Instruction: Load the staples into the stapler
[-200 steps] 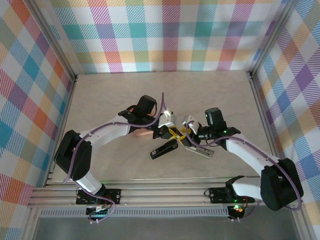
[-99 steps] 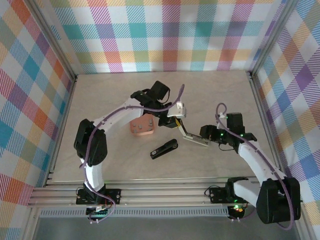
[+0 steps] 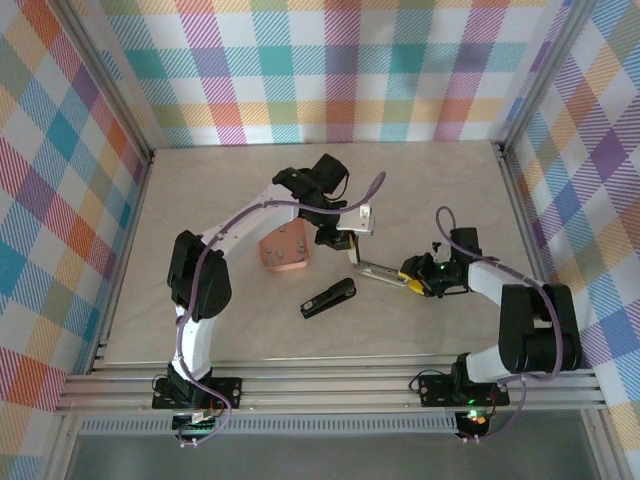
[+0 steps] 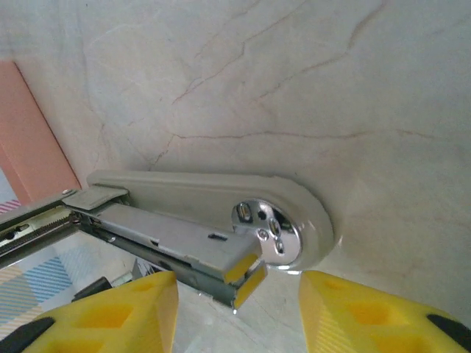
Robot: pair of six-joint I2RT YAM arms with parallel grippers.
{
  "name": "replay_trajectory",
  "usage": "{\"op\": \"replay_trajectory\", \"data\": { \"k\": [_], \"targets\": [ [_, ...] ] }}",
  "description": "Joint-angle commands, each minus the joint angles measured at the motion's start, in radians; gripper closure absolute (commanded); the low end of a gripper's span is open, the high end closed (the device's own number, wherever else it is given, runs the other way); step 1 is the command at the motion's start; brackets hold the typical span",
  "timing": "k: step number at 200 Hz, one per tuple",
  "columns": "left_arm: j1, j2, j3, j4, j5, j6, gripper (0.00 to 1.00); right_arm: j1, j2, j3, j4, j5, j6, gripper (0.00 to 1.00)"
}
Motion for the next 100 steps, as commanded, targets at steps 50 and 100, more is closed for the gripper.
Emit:
{"op": "replay_trajectory", "data": {
  "k": [50,100],
  "targets": [
    [-0.023,0.052,0.116,-0.061,-0.047,0.039,0.93,0.002,0.176,0.103,0.114,-0.095,-0.011,0.74],
    [-0.06,0.121,0.2,0.02,-0.039,-0.1,0.97,0.052,0.243,0.104,0.215,-0.167,0.023,0.79]
  ]
}}
